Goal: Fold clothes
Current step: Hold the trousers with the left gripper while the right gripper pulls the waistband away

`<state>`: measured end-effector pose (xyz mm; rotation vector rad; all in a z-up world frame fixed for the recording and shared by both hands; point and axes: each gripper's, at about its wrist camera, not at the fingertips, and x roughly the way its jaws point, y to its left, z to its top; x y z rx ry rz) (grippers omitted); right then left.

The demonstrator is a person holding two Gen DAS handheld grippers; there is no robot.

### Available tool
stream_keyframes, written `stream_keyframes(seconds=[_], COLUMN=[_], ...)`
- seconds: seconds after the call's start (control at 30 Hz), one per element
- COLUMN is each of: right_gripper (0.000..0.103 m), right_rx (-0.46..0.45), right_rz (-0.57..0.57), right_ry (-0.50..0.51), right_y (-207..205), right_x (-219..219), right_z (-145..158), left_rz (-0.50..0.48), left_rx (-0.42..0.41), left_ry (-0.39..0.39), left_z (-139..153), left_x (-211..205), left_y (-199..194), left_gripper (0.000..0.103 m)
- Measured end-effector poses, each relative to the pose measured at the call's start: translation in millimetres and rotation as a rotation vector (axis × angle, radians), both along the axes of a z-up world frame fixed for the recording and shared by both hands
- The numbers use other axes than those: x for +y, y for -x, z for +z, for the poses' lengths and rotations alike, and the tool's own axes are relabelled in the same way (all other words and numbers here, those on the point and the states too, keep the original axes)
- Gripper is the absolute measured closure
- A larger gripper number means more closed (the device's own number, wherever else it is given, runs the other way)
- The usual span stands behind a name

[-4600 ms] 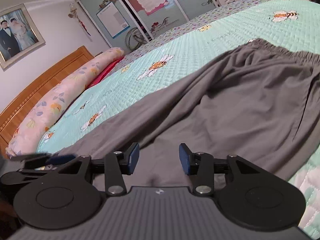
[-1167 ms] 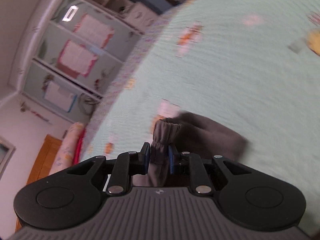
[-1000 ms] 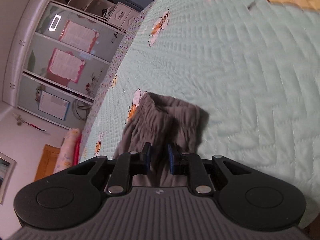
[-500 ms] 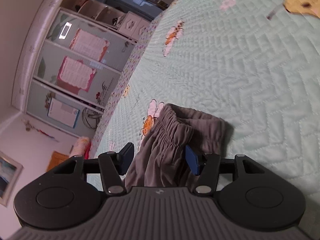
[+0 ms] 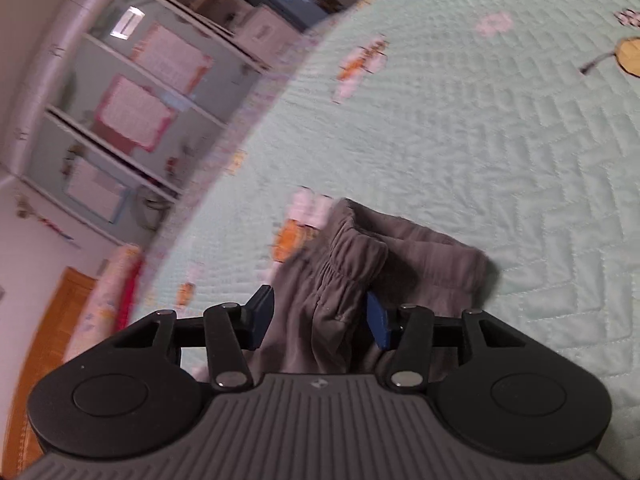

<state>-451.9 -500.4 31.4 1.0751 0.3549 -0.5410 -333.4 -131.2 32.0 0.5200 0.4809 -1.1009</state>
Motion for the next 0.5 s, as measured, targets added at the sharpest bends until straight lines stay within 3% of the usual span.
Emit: stream_keyframes(seconds=[0.1, 0.17, 0.2, 0.23, 0.4, 0.5], right_gripper=[0.052, 0.059, 0.083, 0.09, 0.091, 0.091], right_rx=[-0.042, -0.067, -0.077, -0.088, -0.207, -0.298], right_rz=[-0.008, 0.006, 0.015, 0.02, 0.017, 0.03], right_ry=[-0.049, -0.043, -0.035, -0.026, -0.001, -0.034], right_y=[3.5, 4.3, 4.5, 5.2, 21.9, 45.6], right_x=[-5.5, -6.3, -6.5, -6.1, -3.7, -3.9], right_z=[-12.2, -14.7, -15.3, -14.3, 5.7, 15.2], left_rz=[0.0, -0.001, 0.003, 0.006, 0.01, -0.048], left_rx=[0.008, -0.002, -0.009, -0.01, 0.024, 0.043], left_ry=[-0.003, -0.004, 0.004, 0.019, 0.121, 0.086], left_z=[-1.2, -0.9, -0.2, 1.8, 28.3, 27.1], left_x=[0.4, 0.4, 1.2, 3.1, 23.0, 26.0], left_y=[-0.7, -0.2, -0.1, -0.9, -5.0, 1.2], left_gripper=[0.099, 0.102, 0.103, 0.103, 0.103, 0.103])
